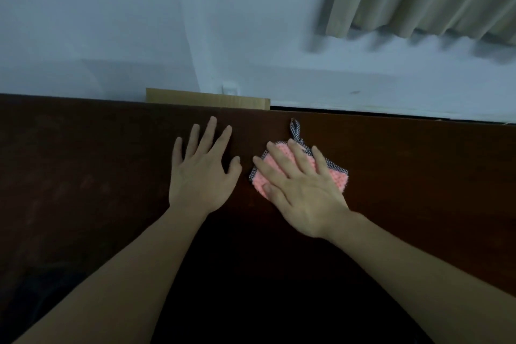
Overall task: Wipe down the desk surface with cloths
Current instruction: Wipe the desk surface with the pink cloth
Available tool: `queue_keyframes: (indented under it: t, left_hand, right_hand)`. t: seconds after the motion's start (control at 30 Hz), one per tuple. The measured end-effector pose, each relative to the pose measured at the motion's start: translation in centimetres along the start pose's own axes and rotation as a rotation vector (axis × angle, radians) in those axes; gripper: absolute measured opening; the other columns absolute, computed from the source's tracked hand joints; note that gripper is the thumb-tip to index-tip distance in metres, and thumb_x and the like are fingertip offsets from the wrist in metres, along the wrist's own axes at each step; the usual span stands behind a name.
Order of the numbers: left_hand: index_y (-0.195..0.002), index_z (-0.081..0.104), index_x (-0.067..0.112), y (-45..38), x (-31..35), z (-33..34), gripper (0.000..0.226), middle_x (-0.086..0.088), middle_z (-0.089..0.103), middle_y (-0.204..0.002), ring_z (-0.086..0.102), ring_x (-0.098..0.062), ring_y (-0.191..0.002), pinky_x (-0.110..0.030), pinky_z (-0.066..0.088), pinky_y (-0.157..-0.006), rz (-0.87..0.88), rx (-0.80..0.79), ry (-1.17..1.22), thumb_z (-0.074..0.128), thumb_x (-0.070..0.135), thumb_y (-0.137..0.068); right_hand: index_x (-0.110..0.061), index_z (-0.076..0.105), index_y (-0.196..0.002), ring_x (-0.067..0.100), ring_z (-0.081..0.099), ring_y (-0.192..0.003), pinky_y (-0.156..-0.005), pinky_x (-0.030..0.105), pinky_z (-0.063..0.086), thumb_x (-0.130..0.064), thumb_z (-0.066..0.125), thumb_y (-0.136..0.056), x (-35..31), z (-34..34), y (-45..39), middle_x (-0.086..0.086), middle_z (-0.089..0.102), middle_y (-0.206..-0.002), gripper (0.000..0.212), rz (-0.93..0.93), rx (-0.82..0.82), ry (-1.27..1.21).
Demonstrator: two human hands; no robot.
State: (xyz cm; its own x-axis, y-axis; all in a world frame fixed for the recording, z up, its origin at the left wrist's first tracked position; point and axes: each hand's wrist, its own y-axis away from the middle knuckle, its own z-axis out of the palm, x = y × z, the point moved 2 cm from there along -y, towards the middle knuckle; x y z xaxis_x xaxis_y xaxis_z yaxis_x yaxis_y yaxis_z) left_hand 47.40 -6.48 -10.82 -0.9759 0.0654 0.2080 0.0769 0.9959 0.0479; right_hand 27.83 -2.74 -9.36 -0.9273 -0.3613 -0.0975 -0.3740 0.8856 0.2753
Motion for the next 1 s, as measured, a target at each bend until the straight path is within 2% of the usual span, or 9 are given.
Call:
queue_keyframes:
  t: [0.13, 0.33, 0.47, 0.77, 1.0]
  left_hand:
    - [-0.160, 0.000, 0.039, 0.0, -0.1, -0.2, 0.067, 0.006, -0.015, -0.169, -0.015, -0.024, -0.155, -0.056, -0.006, -0.124, -0.090, -0.017, -0.029, 0.028, 0.055, -0.101]
    - [-0.161, 0.005, 0.041, 0.0, -0.1, -0.2, 0.066, 0.009, -0.004, -0.170, -0.010, -0.022, -0.156, -0.055, -0.004, -0.125, -0.131, -0.011, -0.006, 0.026, 0.058, -0.100]
    - [-0.161, 0.007, 0.040, 0.1, -0.1, 0.0, 0.066, 0.009, -0.001, -0.170, -0.007, -0.022, -0.156, -0.054, -0.002, -0.125, -0.122, 0.014, -0.019, 0.025, 0.058, -0.100]
    - [-0.161, 0.008, 0.038, 0.2, 0.0, -0.3, 0.065, 0.005, 0.001, -0.170, -0.006, -0.024, -0.156, -0.055, -0.002, -0.125, -0.122, 0.001, 0.000, 0.028, 0.055, -0.101]
    - [-0.161, 0.014, 0.038, 0.3, -0.8, -1.0, 0.060, 0.008, 0.001, -0.170, -0.007, -0.020, -0.156, -0.054, -0.002, -0.125, -0.079, -0.050, 0.094, 0.031, 0.048, -0.104]
  right_hand:
    - [-0.048, -0.012, -0.157, 0.022, -0.031, -0.150, -0.121, 0.057, -0.017, -0.057, 0.003, -0.105, 0.6, -0.1, -1.2, -0.012, -0.025, -0.165, 0.055, -0.050, 0.016, -0.001]
    - [-0.046, -0.004, -0.159, 0.025, -0.016, -0.155, -0.122, 0.060, -0.009, -0.056, 0.005, -0.105, 1.3, -1.7, -8.2, -0.009, -0.012, -0.170, 0.056, -0.010, 0.103, -0.004]
    - [-0.043, 0.001, -0.160, 0.028, -0.010, -0.157, -0.122, 0.059, -0.010, -0.055, 0.006, -0.105, 0.9, -2.0, -10.8, -0.005, -0.004, -0.171, 0.056, 0.008, 0.139, -0.013]
    - [-0.043, -0.007, -0.159, 0.026, -0.023, -0.154, -0.121, 0.060, -0.013, -0.054, 0.004, -0.106, -0.9, 0.1, -2.3, -0.007, -0.017, -0.169, 0.056, -0.048, 0.080, -0.025]
    - [-0.046, -0.006, -0.159, 0.024, -0.021, -0.154, -0.122, 0.058, -0.013, -0.054, 0.006, -0.106, -1.2, -0.5, -4.3, -0.010, -0.017, -0.169, 0.056, 0.047, 0.079, -0.030]
